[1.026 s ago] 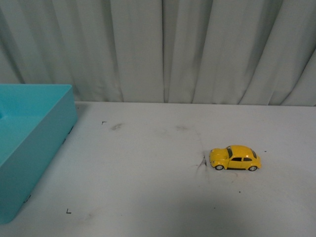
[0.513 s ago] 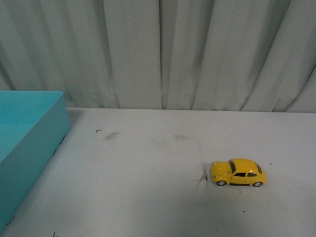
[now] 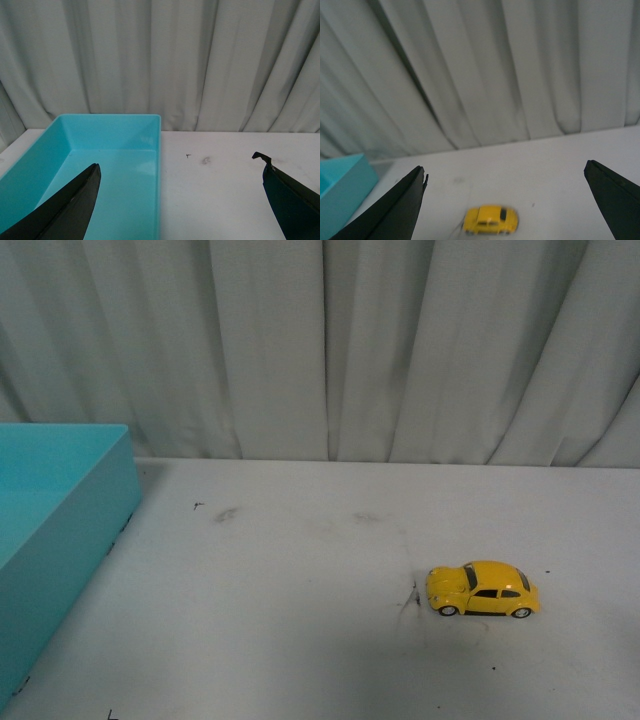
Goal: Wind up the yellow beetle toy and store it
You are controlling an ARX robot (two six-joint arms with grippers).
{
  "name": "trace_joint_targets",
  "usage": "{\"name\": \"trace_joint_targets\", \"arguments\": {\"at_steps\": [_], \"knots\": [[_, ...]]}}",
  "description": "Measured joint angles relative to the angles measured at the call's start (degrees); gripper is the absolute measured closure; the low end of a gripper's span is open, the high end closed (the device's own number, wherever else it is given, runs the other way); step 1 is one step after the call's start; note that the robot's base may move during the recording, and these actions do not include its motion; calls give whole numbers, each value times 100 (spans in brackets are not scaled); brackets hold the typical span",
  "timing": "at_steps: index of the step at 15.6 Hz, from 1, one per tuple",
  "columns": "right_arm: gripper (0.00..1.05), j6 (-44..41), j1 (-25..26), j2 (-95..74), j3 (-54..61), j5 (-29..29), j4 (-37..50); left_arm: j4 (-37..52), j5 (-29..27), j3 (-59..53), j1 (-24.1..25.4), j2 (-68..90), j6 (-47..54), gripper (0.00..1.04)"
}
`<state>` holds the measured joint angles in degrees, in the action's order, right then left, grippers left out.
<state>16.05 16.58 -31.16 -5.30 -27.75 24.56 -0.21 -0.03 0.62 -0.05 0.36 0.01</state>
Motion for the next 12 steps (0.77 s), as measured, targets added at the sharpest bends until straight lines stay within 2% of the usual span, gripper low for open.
{"name": "trace_joint_targets", "arguments": {"at_steps": [1, 2, 4, 6, 8, 10, 12], "knots": [[6, 85, 205, -1467, -503, -59, 1300, 0, 0, 0, 0, 0, 0, 7], [6, 81, 216, -2699, -1056, 59, 2166, 0, 0, 0, 0, 0, 0, 7], [6, -74, -24, -4822, -2321, 426, 2649, 2, 0, 0, 0, 0, 0, 7], [6, -420, -442, -6485, -3617, 629, 2199, 0, 0, 0, 0, 0, 0, 7], [6, -979, -841, -7532, -4695, 348, 1569, 0, 0, 0, 0, 0, 0, 7], [6, -2022, -1252, -8185, -5654, -387, 575, 0, 0, 0, 0, 0, 0, 7], [6, -3425, -1554, -8424, -6054, -1255, -728, 0, 0, 0, 0, 0, 0, 7]]}}
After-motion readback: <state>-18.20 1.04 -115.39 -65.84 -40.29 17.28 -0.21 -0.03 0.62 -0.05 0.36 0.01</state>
